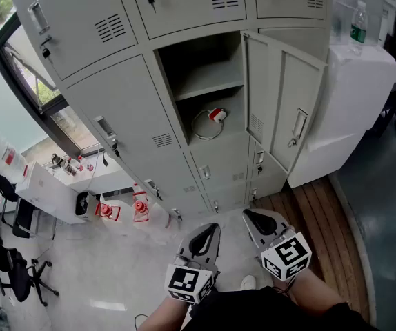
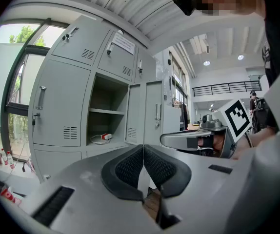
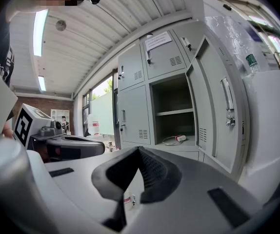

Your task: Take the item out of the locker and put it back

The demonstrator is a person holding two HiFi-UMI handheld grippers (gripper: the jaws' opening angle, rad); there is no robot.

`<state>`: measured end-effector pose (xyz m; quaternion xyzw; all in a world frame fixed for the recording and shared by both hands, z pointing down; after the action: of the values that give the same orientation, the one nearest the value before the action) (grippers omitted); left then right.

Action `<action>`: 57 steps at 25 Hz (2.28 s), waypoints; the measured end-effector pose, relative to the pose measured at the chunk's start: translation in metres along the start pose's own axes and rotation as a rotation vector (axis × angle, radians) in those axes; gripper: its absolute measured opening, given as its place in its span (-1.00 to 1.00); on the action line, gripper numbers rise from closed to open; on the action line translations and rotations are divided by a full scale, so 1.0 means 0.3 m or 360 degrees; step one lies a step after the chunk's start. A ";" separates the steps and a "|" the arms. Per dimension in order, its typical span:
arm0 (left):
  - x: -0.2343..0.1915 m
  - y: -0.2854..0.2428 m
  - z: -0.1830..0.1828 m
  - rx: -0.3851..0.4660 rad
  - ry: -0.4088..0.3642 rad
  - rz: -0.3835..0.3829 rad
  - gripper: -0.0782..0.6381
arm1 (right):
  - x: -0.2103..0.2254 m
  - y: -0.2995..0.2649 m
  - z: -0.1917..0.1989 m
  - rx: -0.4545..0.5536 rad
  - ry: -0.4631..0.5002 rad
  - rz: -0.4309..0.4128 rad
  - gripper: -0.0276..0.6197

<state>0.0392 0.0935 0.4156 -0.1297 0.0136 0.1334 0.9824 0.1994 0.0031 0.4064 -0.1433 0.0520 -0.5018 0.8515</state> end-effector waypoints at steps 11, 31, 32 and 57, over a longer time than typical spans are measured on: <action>-0.034 0.000 -0.009 -0.0008 -0.0010 0.0017 -0.73 | 0.000 -0.031 -0.011 0.0007 -0.0021 0.0000 -0.76; -0.350 0.029 -0.024 0.0006 -0.0001 0.0098 -0.73 | -0.112 -0.334 -0.137 -0.0012 0.0033 0.0066 -0.76; -0.372 0.030 -0.025 0.0008 -0.0007 0.0107 -0.73 | -0.120 -0.354 -0.145 -0.0011 0.0034 0.0073 -0.76; -0.736 -0.017 -0.065 0.0023 -0.0042 0.0373 -0.73 | -0.137 -0.680 -0.285 0.0049 0.0025 0.0428 -0.76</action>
<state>-0.1721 0.0266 0.4115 -0.1183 0.0166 0.2489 0.9611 -0.0118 -0.0705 0.3828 -0.1179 0.0696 -0.3849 0.9128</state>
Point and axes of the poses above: the fingertips, and each gripper's own axes: y backward along the fingers, x to its right, z out of its underside, the point moved 9 cm from there along y, backward along the fingers, and after that the axes turned 8 degrees about -x, right-handed, at the moved point
